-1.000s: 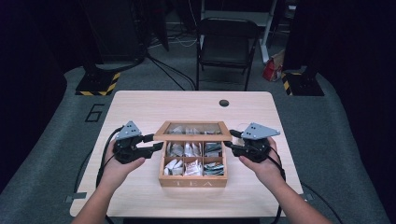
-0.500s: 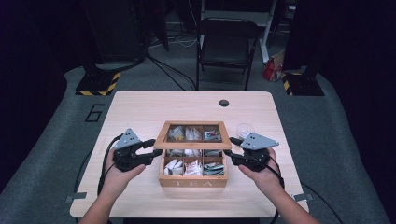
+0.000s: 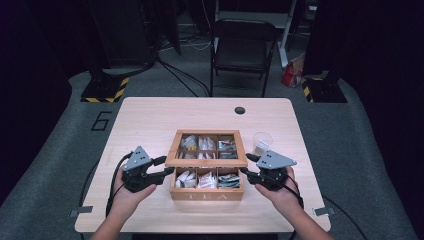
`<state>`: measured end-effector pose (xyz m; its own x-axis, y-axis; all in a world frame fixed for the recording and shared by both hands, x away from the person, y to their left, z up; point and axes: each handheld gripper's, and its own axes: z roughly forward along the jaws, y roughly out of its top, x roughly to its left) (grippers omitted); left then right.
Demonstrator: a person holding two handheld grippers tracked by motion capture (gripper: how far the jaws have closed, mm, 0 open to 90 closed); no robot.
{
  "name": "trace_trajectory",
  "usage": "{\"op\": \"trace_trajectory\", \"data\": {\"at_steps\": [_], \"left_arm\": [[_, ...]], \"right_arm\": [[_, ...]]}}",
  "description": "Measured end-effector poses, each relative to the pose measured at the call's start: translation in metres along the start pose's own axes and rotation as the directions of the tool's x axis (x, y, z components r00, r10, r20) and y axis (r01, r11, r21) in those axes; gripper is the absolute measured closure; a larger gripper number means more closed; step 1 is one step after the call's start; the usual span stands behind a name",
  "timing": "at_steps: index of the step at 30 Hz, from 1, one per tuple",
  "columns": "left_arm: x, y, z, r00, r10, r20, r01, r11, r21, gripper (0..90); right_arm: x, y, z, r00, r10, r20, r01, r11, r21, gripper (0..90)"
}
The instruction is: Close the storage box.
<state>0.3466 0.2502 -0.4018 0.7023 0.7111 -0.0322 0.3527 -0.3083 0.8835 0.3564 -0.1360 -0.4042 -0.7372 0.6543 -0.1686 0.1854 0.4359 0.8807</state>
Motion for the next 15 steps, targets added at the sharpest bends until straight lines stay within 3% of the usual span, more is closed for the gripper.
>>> {"op": "trace_trajectory", "data": {"at_steps": [11, 15], "left_arm": [[-0.004, -0.010, 0.001, 1.0000, 0.001, 0.005, -0.001, 0.9997, 0.026, 52.5], [-0.006, -0.014, 0.002, 0.9999, 0.012, -0.002, -0.012, 0.9995, 0.029, 52.6]], "right_arm": [[0.004, -0.010, 0.001, 0.9997, 0.018, -0.017, -0.018, 1.000, 0.016, 51.7], [0.005, -0.013, 0.000, 0.9980, 0.031, -0.054, -0.030, 0.999, 0.029, 49.3]]}}
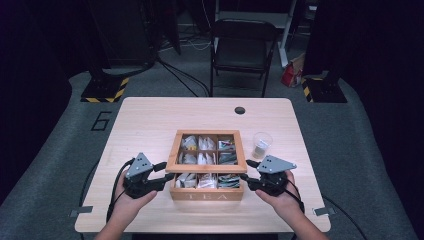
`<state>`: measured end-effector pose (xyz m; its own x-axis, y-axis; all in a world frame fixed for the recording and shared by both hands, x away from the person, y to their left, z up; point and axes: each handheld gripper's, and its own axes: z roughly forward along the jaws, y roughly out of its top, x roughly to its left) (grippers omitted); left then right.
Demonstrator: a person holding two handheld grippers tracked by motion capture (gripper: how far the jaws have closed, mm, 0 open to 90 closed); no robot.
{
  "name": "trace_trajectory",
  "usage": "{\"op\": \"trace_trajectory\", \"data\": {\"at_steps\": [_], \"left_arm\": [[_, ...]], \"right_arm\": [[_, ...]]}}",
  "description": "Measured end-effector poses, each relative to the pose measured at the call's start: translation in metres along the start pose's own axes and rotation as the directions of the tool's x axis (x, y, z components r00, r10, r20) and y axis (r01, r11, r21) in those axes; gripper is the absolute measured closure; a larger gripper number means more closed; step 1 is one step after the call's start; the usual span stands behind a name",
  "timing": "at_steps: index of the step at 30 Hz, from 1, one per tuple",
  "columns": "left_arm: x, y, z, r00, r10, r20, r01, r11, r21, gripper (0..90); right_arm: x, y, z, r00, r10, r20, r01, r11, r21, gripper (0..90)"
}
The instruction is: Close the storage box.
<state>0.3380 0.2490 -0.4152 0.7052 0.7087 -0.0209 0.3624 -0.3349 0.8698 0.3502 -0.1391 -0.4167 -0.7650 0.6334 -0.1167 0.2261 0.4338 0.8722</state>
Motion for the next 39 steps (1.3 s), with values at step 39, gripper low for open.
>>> {"op": "trace_trajectory", "data": {"at_steps": [39], "left_arm": [[-0.013, -0.027, 0.004, 0.9997, -0.020, 0.012, 0.020, 0.9984, 0.052, 50.1]], "right_arm": [[0.015, -0.028, 0.001, 0.9948, 0.096, -0.036, -0.094, 0.995, 0.040, 54.0]]}}
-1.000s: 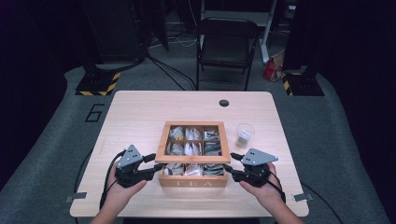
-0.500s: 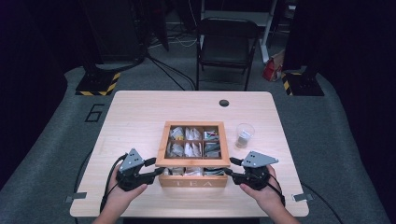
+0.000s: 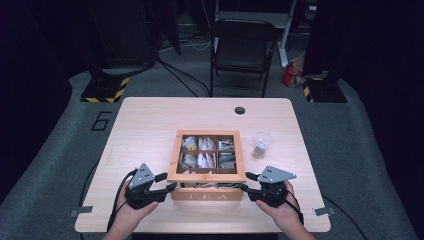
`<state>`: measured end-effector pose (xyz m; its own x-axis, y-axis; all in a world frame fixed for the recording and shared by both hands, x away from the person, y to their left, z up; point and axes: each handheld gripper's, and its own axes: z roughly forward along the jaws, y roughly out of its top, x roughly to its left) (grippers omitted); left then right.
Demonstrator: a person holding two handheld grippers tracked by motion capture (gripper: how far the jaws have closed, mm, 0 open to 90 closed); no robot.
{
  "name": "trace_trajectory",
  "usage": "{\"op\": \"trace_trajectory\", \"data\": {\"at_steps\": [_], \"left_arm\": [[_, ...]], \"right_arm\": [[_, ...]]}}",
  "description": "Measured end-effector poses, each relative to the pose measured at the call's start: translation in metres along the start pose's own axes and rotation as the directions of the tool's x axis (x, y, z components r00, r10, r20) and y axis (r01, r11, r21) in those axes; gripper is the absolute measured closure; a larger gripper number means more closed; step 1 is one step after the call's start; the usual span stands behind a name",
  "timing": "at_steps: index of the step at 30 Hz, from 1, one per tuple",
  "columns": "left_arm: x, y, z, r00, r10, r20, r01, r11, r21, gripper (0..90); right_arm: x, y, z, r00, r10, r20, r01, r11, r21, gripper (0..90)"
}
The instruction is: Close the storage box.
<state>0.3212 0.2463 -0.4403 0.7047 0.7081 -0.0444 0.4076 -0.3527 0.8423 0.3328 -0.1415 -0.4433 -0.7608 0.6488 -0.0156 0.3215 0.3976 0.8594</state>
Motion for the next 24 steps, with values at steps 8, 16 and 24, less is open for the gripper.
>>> {"op": "trace_trajectory", "data": {"at_steps": [8, 16, 24], "left_arm": [[0.000, -0.008, 0.005, 0.9998, -0.010, 0.015, 0.009, 0.9993, 0.035, 50.3], [-0.001, -0.009, 0.004, 0.9983, -0.036, 0.047, 0.035, 0.9991, 0.026, 52.8], [0.000, -0.008, 0.006, 0.9986, -0.025, 0.046, 0.023, 0.9987, 0.046, 52.5]], "right_arm": [[0.001, -0.009, 0.006, 0.9997, 0.016, -0.019, -0.016, 0.999, 0.035, 53.5], [0.004, -0.017, 0.012, 0.9995, 0.015, -0.028, -0.011, 0.993, 0.114, 53.1], [0.001, -0.011, 0.002, 0.9981, 0.043, -0.045, -0.041, 0.998, 0.047, 55.7]]}}
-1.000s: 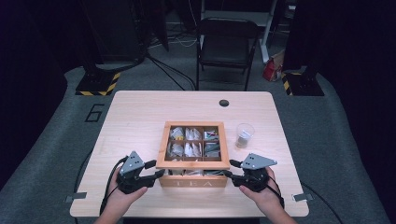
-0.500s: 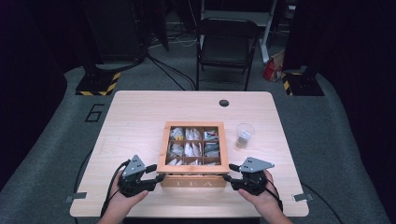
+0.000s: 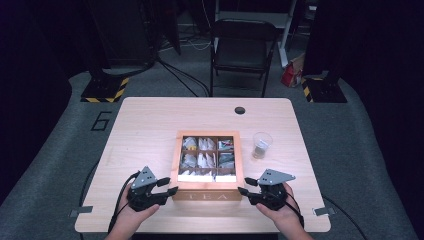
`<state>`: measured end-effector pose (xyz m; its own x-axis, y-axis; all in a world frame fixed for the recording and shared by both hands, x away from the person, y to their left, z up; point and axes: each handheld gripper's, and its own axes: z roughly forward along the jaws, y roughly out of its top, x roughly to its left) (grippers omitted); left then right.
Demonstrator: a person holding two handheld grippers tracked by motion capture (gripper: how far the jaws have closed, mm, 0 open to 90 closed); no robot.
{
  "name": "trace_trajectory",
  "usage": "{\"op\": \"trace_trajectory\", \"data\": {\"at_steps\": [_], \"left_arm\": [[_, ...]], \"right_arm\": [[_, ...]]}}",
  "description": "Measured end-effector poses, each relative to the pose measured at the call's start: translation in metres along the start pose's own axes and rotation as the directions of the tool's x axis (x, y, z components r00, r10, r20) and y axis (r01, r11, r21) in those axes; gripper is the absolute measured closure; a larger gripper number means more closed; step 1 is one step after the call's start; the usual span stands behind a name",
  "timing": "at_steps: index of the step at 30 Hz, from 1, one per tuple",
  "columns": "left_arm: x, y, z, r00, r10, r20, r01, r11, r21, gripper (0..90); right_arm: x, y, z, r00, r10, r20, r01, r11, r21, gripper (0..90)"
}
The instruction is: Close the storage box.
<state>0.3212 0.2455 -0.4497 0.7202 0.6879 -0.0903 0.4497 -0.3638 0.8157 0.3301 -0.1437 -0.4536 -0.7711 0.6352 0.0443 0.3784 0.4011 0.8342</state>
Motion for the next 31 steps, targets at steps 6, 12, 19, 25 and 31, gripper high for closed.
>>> {"op": "trace_trajectory", "data": {"at_steps": [6, 12, 19, 25, 31], "left_arm": [[0.002, 0.001, -0.002, 0.9999, -0.009, -0.012, 0.009, 0.9998, -0.017, 51.2], [0.009, 0.003, -0.009, 0.9992, -0.037, -0.017, 0.036, 0.9989, -0.030, 49.4], [0.021, 0.000, -0.012, 0.9971, -0.056, -0.053, 0.054, 0.9981, -0.029, 47.7], [0.029, -0.003, -0.011, 0.9961, -0.070, -0.053, 0.068, 0.9970, -0.036, 46.6], [0.034, -0.007, -0.010, 0.9962, -0.067, -0.057, 0.065, 0.9971, -0.040, 43.7]], "right_arm": [[0.000, 0.000, 0.000, 1.0000, -0.001, -0.003, 0.001, 1.000, -0.004, 54.1], [-0.009, 0.004, -0.009, 0.9994, 0.025, 0.022, -0.024, 0.999, -0.047, 50.5], [-0.025, -0.003, -0.011, 0.9950, 0.051, 0.086, -0.048, 0.998, -0.035, 47.7], [-0.035, -0.010, -0.008, 0.9913, 0.072, 0.111, -0.070, 0.997, -0.021, 46.4], [-0.038, -0.013, -0.008, 0.9900, 0.100, 0.099, -0.097, 0.995, -0.030, 40.1]]}}
